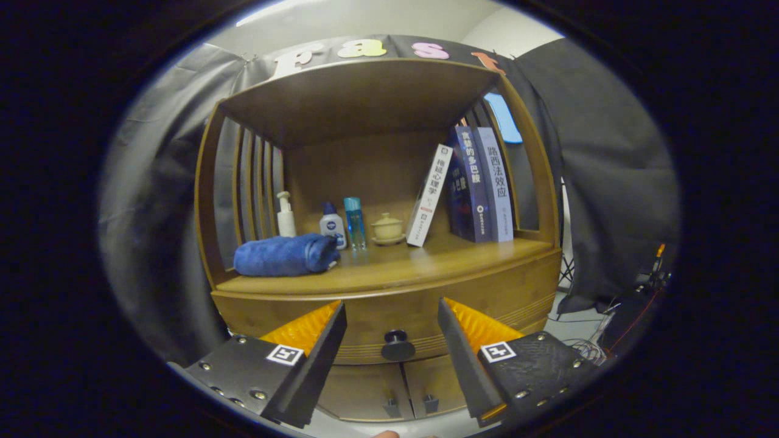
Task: Pull open the drawer, take out the items inside it, and place them on the countertop above the cabinet.
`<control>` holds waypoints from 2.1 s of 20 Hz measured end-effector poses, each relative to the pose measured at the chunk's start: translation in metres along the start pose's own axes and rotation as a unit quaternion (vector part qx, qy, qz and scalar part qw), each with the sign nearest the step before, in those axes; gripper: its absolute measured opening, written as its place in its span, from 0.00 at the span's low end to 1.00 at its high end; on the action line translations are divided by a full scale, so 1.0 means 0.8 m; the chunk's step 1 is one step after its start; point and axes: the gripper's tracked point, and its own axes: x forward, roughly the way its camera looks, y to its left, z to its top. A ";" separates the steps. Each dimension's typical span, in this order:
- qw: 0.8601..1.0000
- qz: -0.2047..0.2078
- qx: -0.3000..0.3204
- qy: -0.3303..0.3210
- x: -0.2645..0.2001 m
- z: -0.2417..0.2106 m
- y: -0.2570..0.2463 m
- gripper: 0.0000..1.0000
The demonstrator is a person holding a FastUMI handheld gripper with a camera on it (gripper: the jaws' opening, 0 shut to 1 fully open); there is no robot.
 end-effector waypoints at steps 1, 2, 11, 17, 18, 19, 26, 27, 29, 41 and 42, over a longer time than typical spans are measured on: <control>1.000 -0.001 -0.003 0.006 0.008 -0.009 -0.002 0.90; 1.000 -0.001 -0.005 0.016 0.015 -0.018 -0.002 0.90; 0.995 0.012 -0.046 0.093 0.062 -0.094 -0.003 0.62; 0.993 0.020 -0.043 0.106 0.066 -0.097 0.000 0.38; 0.993 0.021 -0.041 0.109 0.064 -0.096 0.001 0.38; 0.992 0.021 -0.050 0.111 0.064 -0.098 -0.001 0.38; 0.990 0.021 -0.054 0.132 0.043 -0.100 0.001 0.30; 0.989 0.020 -0.054 0.133 0.038 -0.100 0.001 0.30; 0.989 0.019 -0.054 0.138 0.027 -0.100 -0.001 0.30; 0.987 0.006 -0.063 0.150 -0.079 -0.101 -0.016 0.30; 0.986 0.006 -0.064 0.152 -0.086 -0.102 -0.016 0.30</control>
